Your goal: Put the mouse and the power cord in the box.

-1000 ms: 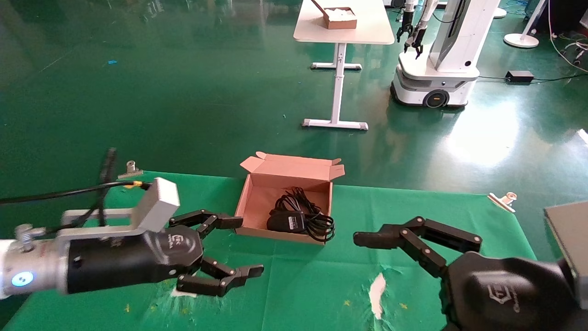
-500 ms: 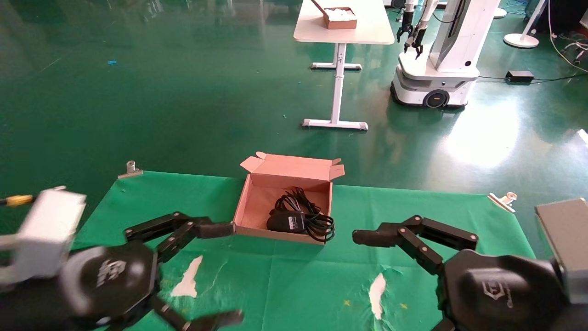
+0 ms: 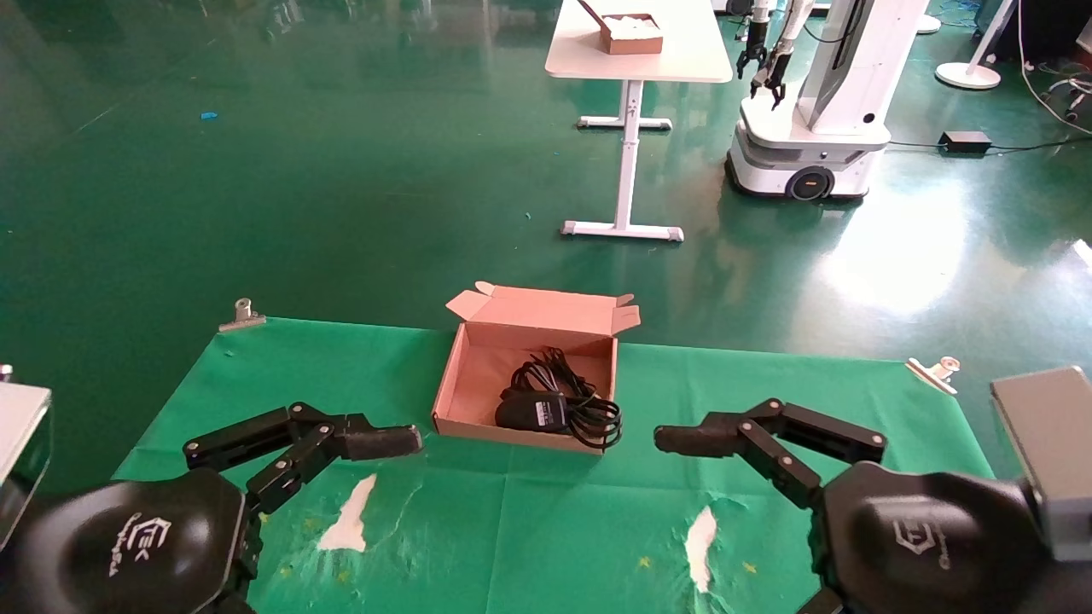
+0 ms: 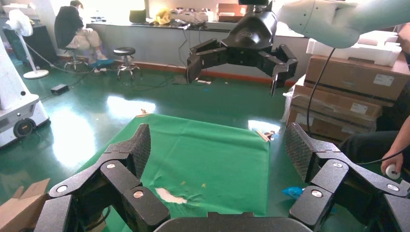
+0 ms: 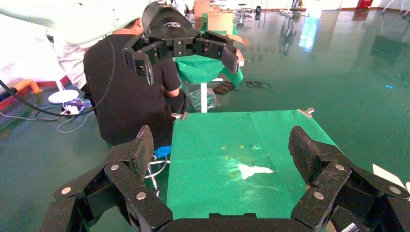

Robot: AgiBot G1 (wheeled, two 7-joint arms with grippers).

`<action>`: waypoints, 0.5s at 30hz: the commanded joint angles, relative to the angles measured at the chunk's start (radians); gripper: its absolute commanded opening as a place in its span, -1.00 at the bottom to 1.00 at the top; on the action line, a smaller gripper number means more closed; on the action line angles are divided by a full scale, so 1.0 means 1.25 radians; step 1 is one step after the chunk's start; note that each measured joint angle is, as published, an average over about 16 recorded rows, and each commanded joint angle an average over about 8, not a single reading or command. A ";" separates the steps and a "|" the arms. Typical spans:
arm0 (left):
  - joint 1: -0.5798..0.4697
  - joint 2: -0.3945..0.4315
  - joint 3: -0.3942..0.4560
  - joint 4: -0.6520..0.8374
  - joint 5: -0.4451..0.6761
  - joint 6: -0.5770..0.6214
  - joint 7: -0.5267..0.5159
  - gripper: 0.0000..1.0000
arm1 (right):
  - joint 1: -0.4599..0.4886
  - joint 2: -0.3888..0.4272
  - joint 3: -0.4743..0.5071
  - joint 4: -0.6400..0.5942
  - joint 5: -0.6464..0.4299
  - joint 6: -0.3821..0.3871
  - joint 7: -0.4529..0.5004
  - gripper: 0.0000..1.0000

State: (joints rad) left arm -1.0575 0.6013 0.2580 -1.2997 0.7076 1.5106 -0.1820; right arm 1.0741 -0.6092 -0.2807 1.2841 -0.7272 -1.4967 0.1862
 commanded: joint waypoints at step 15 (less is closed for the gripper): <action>-0.012 0.007 0.015 0.011 0.016 -0.011 -0.004 1.00 | 0.001 -0.001 -0.001 -0.001 -0.001 0.001 0.000 1.00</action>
State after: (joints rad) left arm -1.0717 0.6095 0.2762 -1.2861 0.7269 1.4975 -0.1872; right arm 1.0750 -0.6101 -0.2817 1.2830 -0.7283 -1.4959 0.1862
